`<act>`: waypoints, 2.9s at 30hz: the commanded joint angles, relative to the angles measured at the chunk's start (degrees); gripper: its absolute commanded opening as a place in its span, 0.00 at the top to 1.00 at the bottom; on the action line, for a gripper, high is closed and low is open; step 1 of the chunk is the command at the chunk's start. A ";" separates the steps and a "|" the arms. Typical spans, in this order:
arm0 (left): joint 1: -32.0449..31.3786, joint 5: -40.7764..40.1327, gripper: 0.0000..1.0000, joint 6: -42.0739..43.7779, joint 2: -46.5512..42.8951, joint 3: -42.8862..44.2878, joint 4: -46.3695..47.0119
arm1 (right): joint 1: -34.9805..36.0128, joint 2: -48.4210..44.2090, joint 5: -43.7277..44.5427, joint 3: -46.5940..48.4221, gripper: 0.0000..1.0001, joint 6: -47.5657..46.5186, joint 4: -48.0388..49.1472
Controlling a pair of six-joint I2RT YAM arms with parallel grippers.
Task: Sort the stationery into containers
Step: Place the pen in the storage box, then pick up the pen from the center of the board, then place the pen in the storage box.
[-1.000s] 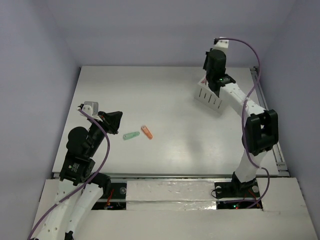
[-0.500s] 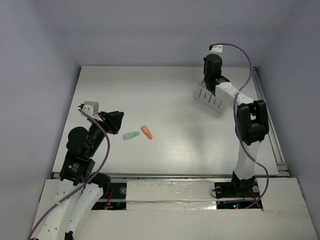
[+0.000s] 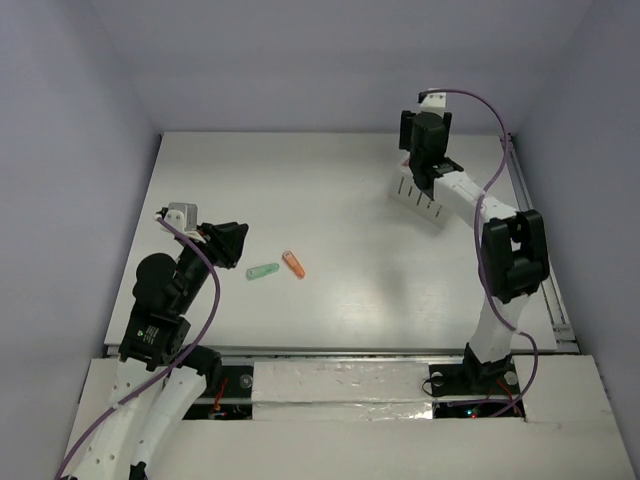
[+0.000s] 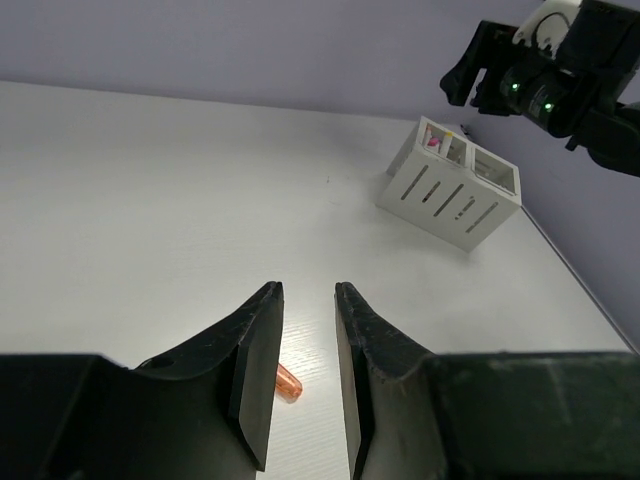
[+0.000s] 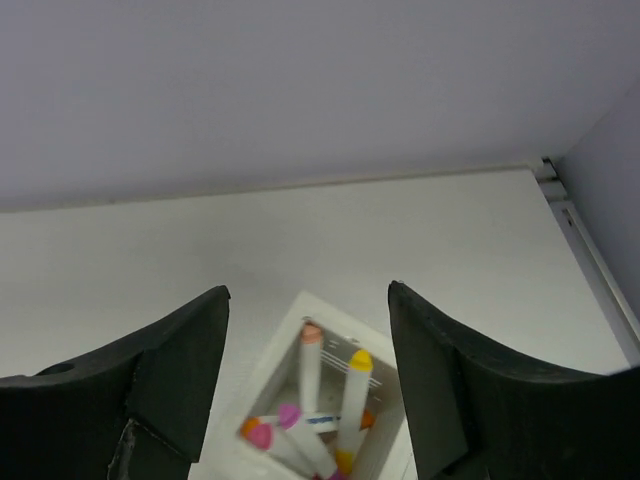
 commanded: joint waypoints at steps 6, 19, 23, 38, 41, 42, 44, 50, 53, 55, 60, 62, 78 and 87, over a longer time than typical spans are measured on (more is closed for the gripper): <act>0.40 0.47 0.75 0.38 -0.79 1.47 3.13 | 14.56 -7.21 -10.14 -0.26 1.00 1.62 -3.78; 0.40 -0.41 0.99 0.20 -1.58 1.82 2.60 | 32.15 1.92 -32.32 -0.79 0.27 9.98 -21.54; 0.40 -0.06 0.96 0.20 -1.58 1.82 2.68 | 33.21 5.09 -33.73 0.53 0.29 10.51 -24.69; 0.40 0.12 0.90 0.20 -1.94 1.82 2.77 | 37.08 12.91 -27.93 2.99 0.36 11.74 -27.07; 0.40 0.12 0.90 0.29 -1.94 1.74 2.77 | 37.08 15.02 -25.30 4.83 0.40 11.30 -28.66; 0.40 0.12 0.90 0.29 -1.94 1.82 2.77 | 37.08 15.37 -23.81 4.84 0.47 11.38 -28.67; 0.40 0.12 0.90 0.29 -2.02 1.74 2.69 | 37.08 15.20 -18.54 4.58 0.58 11.38 -29.01; 0.40 0.12 0.89 0.29 -2.02 1.82 2.77 | 36.38 9.16 -9.04 0.72 0.86 11.99 -25.60; 0.40 0.12 0.89 0.29 -2.02 1.65 2.86 | 34.28 1.53 -9.38 -3.66 0.91 14.36 -21.49; 0.40 0.03 0.89 0.29 -2.02 1.65 2.95 | 30.77 -3.06 -7.12 -6.31 0.92 15.16 -19.27; 0.40 0.03 0.89 0.29 -2.37 1.65 2.86 | 16.65 -16.67 -0.78 -14.13 0.91 15.86 -14.34; 0.40 -0.06 0.89 0.29 -2.55 1.82 2.77 | 11.44 -19.07 -3.83 -15.55 0.92 17.44 -13.81; -0.66 -0.67 0.89 0.56 -2.11 1.91 2.42 | -9.42 -13.19 -2.09 -11.43 0.88 15.86 -12.93; -0.66 -0.76 0.89 0.56 -2.02 1.91 2.42 | -10.12 -14.94 -6.83 -11.07 0.43 17.01 -13.81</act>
